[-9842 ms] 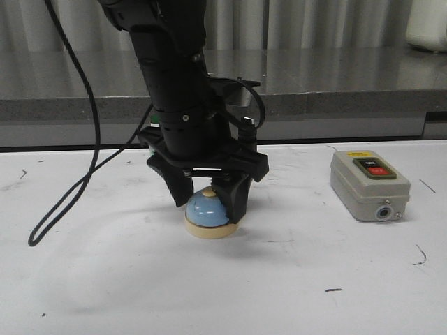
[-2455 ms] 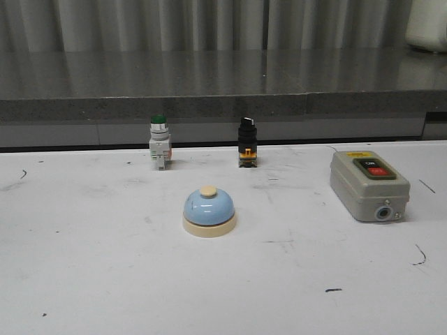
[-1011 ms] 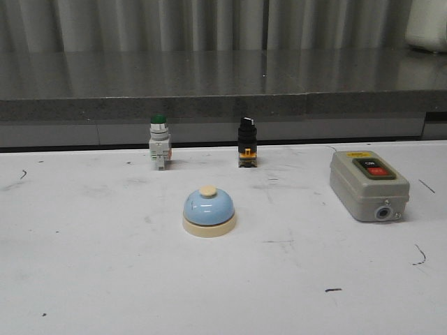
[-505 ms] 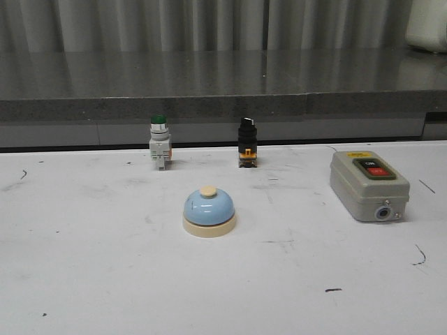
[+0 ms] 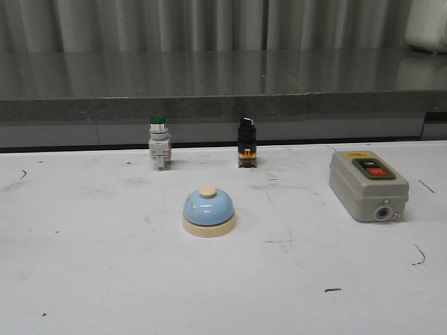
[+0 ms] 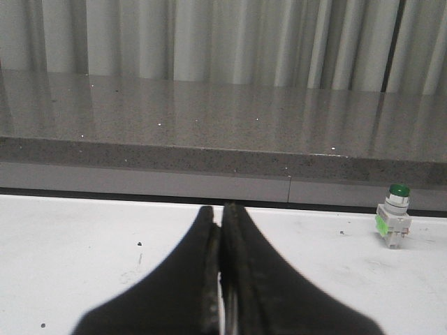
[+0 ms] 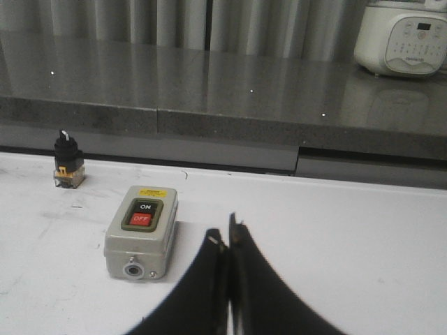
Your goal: Place and press bell with both arms
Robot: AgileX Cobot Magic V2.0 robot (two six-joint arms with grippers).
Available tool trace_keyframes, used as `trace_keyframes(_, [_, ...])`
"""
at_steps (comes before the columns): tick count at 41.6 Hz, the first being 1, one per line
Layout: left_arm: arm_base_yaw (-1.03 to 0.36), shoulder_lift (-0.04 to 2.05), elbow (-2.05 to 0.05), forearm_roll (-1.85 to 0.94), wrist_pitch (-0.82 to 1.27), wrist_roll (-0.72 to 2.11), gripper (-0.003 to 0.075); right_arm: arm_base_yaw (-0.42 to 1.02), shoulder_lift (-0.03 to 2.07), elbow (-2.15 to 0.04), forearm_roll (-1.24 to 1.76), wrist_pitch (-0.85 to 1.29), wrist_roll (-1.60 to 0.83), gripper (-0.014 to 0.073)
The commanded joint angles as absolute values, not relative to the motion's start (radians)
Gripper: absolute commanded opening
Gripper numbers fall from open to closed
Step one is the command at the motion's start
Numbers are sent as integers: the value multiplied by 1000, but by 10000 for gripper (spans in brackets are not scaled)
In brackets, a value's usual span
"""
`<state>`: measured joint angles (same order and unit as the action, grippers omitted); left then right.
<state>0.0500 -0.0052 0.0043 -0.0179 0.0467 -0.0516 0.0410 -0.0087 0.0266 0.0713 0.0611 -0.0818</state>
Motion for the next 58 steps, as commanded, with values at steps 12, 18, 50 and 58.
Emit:
trace_keyframes(12, [51,-20,29,-18,-33,-61,-20,32,-27,22,78,-48,-88,-59])
trace_keyframes(18, [51,-20,29,-18,-33,-61,-20,32,-27,22,78,-48,-88,-59])
trace_keyframes(50, [51,-20,29,-18,-33,-61,-20,32,-27,21,-27,-102,88,-59])
trace_keyframes(58, [51,-20,29,-18,-33,-61,-20,32,-27,21,-27,-102,88,-59])
